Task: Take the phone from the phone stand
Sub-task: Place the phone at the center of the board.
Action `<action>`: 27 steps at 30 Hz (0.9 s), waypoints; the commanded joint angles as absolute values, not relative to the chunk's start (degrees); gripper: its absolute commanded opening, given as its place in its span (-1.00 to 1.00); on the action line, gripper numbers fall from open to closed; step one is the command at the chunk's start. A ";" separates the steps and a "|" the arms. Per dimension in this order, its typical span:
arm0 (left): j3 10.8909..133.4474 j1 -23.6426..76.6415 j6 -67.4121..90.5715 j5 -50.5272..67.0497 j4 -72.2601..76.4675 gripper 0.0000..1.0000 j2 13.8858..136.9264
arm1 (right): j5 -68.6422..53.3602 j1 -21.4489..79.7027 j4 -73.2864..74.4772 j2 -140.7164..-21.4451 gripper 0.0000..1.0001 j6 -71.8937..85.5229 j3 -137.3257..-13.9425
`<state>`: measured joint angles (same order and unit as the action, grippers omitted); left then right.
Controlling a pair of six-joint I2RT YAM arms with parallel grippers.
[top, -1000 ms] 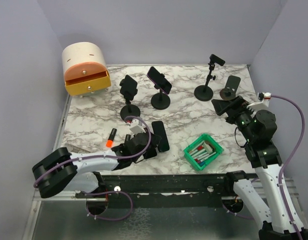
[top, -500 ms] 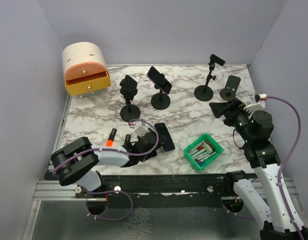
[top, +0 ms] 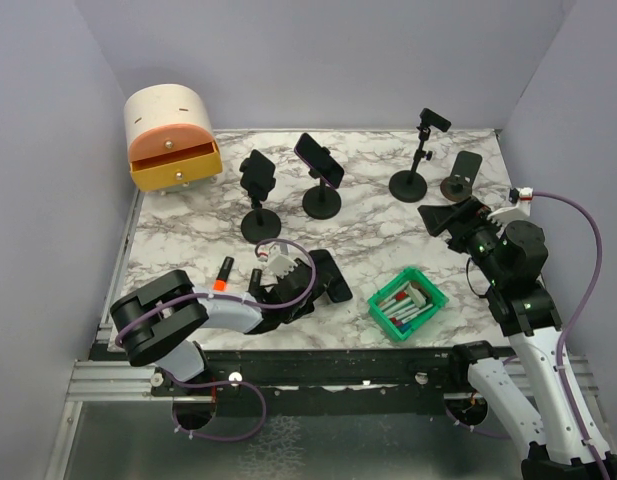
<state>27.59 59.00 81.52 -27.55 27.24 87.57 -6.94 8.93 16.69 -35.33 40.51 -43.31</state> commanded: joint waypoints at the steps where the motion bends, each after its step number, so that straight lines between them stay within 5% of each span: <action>1: 26.24 59.50 83.89 -28.55 30.15 -0.58 87.78 | -7.69 9.15 18.32 -35.11 0.92 39.80 -43.07; 27: 22.88 59.50 80.91 -29.44 24.86 0.03 79.55 | -10.62 9.25 19.64 -37.64 0.92 37.27 -43.86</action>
<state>23.53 59.02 81.73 -27.57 26.44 82.21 -8.51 8.95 17.82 -37.89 38.52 -43.03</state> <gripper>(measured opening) 0.508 0.961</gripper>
